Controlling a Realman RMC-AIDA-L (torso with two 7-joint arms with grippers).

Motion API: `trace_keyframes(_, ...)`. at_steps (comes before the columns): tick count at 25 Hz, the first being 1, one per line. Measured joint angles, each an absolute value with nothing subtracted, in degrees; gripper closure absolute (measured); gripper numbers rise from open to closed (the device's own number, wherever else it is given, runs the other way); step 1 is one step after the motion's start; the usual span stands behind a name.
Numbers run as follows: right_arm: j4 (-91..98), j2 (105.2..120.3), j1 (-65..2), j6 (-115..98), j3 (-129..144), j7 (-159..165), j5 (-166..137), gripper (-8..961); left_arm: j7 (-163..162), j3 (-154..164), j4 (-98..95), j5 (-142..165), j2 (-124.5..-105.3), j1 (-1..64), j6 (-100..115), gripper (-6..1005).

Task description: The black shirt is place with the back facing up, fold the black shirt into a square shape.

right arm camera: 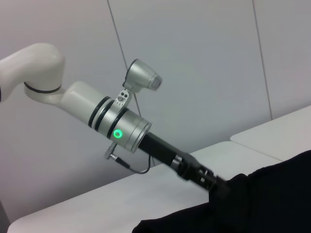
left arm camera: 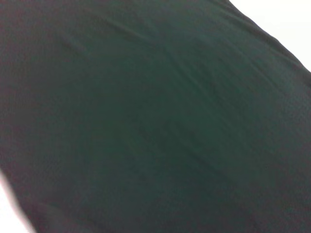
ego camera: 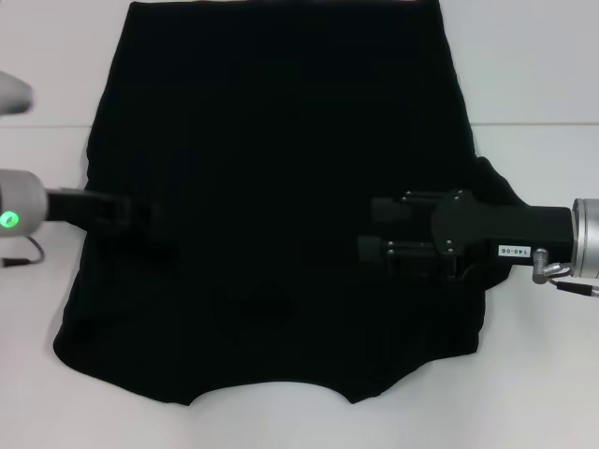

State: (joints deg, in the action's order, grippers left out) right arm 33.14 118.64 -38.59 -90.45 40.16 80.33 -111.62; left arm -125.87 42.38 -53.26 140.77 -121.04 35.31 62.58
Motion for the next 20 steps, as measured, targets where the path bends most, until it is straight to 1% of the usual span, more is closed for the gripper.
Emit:
trace_keyframes(3, 33.1, 118.64, -38.6, -90.6, 40.1, 80.4, -111.6, 247, -129.5, 40.0, -52.1, 141.0, -120.30, 34.9, 57.9, 511)
trace_keyframes(9, 33.1, 118.64, -38.5, -90.4, 40.1, 80.7, -111.6, 247, -138.0, 39.3, -45.3, 141.1, -116.58, 34.9, 53.3, 292)
trace_keyframes(12, 33.1, 118.64, -38.6, -90.3, 40.1, 80.8, -111.6, 247, -138.8, 39.4, -43.3, 141.1, -116.12, 35.1, 52.2, 199)
trace_keyframes(16, 33.2, 118.64, -38.9, -90.3, 40.1, 80.8, -111.6, 248, -138.6, 40.0, -42.8, 141.1, -116.47, 35.3, 51.7, 106)
trace_keyframes(20, 33.2, 118.64, -39.0, -90.3, 40.1, 80.8, -111.6, 248, -138.6, 40.6, -41.1, 141.2, -116.43, 36.3, 51.4, 109)
